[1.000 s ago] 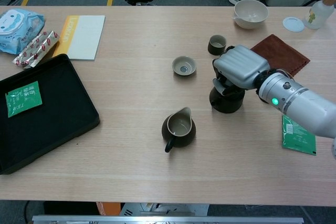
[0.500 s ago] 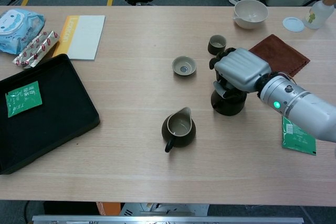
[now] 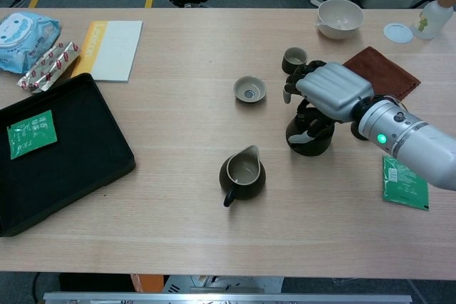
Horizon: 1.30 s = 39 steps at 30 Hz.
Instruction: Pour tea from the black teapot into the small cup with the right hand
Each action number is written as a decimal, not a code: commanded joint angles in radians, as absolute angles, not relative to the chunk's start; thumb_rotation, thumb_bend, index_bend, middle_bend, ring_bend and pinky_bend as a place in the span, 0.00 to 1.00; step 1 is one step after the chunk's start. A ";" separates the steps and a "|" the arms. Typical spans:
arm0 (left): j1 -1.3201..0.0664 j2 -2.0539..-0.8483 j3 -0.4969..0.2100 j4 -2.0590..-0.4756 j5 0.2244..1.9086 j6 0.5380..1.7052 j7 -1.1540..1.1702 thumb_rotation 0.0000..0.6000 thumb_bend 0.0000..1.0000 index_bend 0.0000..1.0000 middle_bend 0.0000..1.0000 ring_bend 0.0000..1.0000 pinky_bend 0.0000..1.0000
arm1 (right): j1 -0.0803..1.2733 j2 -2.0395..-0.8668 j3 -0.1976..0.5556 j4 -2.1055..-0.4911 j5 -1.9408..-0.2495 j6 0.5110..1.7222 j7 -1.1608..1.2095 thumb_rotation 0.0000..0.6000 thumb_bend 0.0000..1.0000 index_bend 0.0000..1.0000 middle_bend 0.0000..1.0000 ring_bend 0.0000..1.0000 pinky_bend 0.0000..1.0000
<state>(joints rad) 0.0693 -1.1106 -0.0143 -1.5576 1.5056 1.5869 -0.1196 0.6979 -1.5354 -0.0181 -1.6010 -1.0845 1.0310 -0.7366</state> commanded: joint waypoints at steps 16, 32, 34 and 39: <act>0.064 -1.104 -0.017 -1.568 1.505 1.584 -0.112 1.00 0.39 0.15 0.19 0.14 0.13 | 0.651 -1.504 0.025 -1.635 -1.161 1.164 -0.737 0.99 0.08 0.25 0.20 0.11 0.12; 0.047 -1.098 -0.015 -1.581 1.527 1.576 -0.097 1.00 0.39 0.15 0.19 0.14 0.13 | 0.436 -1.371 0.005 -1.721 -1.336 1.491 -0.619 1.00 0.24 0.43 0.38 0.32 0.22; 0.044 -1.098 -0.012 -1.584 1.535 1.575 -0.095 1.00 0.39 0.15 0.19 0.14 0.13 | 0.400 -1.346 -0.004 -1.743 -1.342 1.525 -0.606 1.00 0.24 0.44 0.40 0.34 0.24; 0.039 -1.101 -0.002 -1.588 1.555 1.572 -0.087 1.00 0.39 0.15 0.19 0.14 0.13 | 0.317 -1.283 -0.035 -1.802 -1.341 1.583 -0.601 1.00 0.24 0.44 0.40 0.34 0.24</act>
